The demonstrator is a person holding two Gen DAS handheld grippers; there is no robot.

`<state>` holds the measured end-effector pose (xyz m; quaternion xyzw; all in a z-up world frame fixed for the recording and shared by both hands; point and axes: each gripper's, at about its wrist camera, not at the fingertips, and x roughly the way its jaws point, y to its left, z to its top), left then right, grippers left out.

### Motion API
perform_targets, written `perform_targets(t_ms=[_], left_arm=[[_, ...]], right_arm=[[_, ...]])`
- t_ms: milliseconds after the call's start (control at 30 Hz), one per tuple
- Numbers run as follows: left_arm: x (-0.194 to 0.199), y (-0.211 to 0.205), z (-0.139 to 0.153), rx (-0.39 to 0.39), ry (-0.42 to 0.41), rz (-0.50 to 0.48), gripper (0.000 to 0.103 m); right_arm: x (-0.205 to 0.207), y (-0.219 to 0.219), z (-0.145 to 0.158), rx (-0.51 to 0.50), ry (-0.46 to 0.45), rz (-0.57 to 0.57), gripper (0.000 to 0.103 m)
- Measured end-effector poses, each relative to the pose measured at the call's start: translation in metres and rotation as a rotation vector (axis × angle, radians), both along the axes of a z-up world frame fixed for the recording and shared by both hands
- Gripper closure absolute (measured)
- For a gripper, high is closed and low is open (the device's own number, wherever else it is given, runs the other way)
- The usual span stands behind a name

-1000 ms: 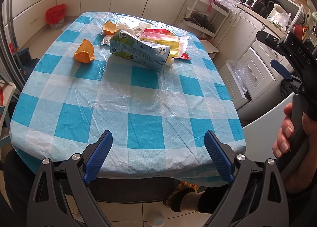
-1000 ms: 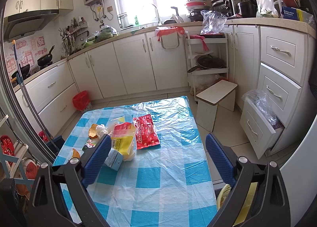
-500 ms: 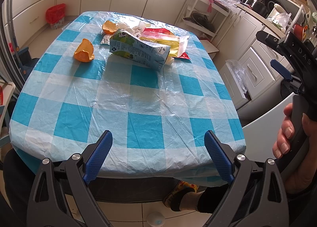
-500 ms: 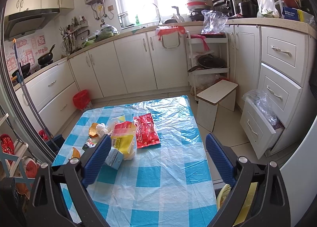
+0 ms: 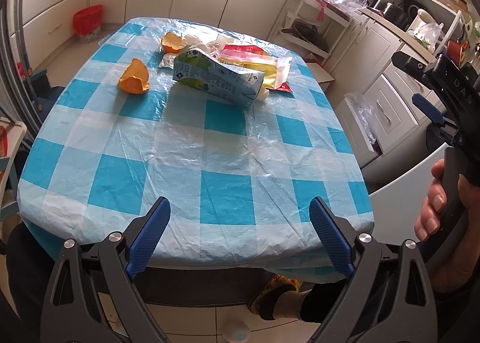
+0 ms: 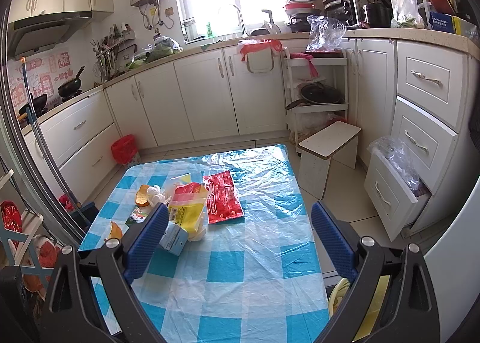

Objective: Collect trash

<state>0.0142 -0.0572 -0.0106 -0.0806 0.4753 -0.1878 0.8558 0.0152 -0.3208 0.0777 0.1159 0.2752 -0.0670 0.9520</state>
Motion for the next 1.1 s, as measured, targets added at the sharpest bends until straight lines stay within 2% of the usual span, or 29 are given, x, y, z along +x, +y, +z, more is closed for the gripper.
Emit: perform_targets(t_ms=[1100], left_arm=[[0.001, 0.011, -0.001, 0.002, 0.002, 0.013, 0.013]], right_arm=[[-0.001, 0.0, 0.001, -0.004, -0.001, 0.009, 0.011]])
